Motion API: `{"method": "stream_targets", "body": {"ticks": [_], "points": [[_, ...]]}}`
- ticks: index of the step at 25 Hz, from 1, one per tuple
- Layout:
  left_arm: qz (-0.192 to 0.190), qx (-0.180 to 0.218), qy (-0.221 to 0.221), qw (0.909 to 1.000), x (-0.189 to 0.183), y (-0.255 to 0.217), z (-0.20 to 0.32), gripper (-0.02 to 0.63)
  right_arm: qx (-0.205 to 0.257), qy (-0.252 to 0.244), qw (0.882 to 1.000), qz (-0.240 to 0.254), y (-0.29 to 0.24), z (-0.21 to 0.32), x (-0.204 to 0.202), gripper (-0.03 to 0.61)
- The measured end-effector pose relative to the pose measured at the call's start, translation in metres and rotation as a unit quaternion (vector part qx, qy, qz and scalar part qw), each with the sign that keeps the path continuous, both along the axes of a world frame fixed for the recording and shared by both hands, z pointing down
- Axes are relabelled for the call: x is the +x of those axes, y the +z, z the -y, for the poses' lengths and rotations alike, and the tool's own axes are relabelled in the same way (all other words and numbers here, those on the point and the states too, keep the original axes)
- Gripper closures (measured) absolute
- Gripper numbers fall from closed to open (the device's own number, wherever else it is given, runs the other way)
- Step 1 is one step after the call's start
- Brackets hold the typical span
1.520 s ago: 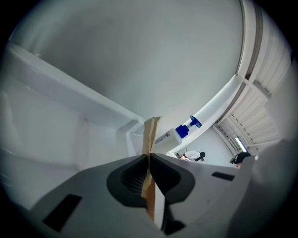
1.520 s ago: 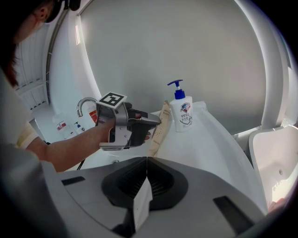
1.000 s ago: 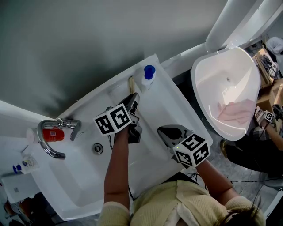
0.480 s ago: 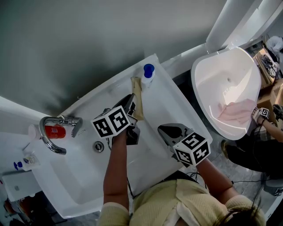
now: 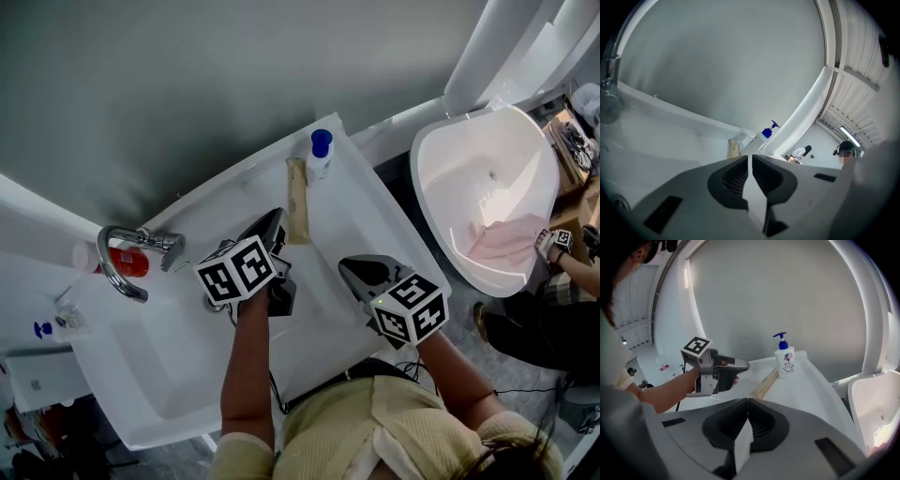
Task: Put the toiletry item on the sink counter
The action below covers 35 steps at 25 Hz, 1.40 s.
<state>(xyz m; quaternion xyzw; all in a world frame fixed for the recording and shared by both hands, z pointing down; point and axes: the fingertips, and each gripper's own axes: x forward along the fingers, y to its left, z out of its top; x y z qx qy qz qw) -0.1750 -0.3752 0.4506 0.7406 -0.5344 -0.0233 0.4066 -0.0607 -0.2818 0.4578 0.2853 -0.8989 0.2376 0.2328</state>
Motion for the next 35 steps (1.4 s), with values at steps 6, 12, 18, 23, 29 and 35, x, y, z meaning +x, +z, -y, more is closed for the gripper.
{"method": "stream_targets", "body": {"ticks": [6, 12, 18, 23, 29, 35], "points": [[0.025, 0.012, -0.005, 0.9996, 0.001, -0.009, -0.029, 0.554, 0.007, 0.006, 1.0, 0.006, -0.008, -0.007, 0.007, 0.552], [0.05, 0.023, 0.011, 0.9984, 0.012, -0.015, -0.059, 0.557, 0.015, 0.017, 1.0, 0.012, -0.011, -0.01, 0.017, 0.552], [0.082, 0.037, 0.017, 0.9958, 0.013, -0.027, -0.082, 0.558, 0.025, 0.019, 0.999, 0.016, -0.019, -0.015, 0.024, 0.552], [0.116, 0.058, 0.009, 0.9915, 0.009, -0.038, -0.101, 0.56, 0.03, 0.02, 0.999, 0.022, -0.022, -0.017, 0.027, 0.552], [0.142, 0.07, -0.012, 0.9873, -0.001, -0.043, -0.125, 0.568, 0.039, 0.016, 0.999, 0.027, -0.027, -0.023, 0.028, 0.553], [0.165, 0.071, -0.031, 0.9833, -0.009, -0.048, -0.144, 0.568, 0.045, 0.01, 0.999, 0.029, -0.033, -0.028, 0.028, 0.552]]}}
